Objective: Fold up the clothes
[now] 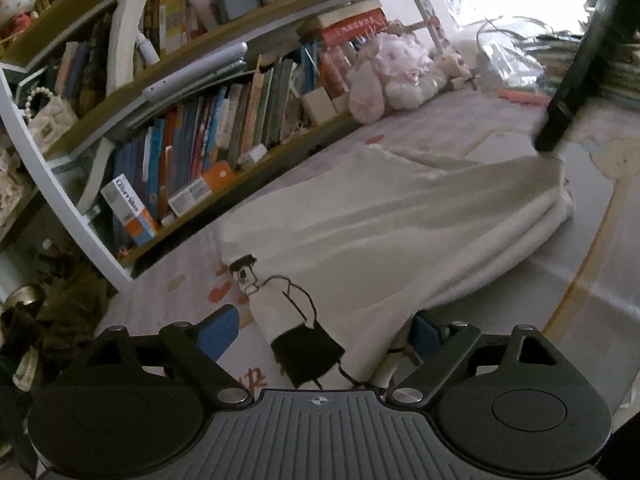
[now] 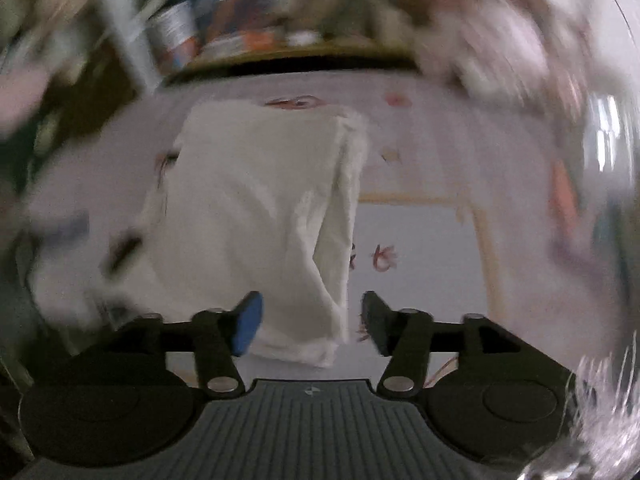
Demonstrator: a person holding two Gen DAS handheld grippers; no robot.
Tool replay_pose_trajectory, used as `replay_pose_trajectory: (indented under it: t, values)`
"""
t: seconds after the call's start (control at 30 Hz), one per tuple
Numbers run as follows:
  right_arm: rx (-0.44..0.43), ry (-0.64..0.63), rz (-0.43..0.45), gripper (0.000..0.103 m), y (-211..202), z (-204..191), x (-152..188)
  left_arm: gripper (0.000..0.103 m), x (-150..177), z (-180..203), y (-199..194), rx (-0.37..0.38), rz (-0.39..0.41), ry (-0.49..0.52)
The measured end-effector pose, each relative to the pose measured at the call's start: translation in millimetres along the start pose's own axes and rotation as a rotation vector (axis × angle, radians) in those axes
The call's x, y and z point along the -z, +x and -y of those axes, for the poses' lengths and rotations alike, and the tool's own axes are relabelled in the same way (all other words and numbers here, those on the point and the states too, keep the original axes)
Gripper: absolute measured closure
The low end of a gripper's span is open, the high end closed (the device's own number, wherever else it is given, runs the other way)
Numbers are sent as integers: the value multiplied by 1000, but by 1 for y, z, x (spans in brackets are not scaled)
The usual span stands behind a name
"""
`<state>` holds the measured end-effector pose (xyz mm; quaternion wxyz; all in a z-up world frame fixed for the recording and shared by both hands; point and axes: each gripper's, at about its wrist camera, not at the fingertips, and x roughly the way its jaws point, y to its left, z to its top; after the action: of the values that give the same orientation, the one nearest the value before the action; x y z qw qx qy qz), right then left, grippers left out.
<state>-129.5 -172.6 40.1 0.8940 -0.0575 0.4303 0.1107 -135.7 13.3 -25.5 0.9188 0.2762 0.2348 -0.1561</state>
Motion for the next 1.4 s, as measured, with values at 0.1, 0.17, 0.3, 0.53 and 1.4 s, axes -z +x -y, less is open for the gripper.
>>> replay_pose_trajectory:
  t: [0.1,0.17,0.3,0.53,1.4]
  values:
    - [18,-313,32,38,4,-32,13,13,-3,-4,0,14,0,-8]
    - [21,-485,50,38,10,-51,21,13,-5,-6,0,23,0,-14]
    - [24,-625,60,41,30,-73,31,13,-9,-11,0,41,0,-25]
    - [129,-677,17,89,49,-72,33,47,-2,1,-4,100,-18,95]
    - [257,-1125,52,85,63,-79,69,94,16,13,-4,149,-67,355]
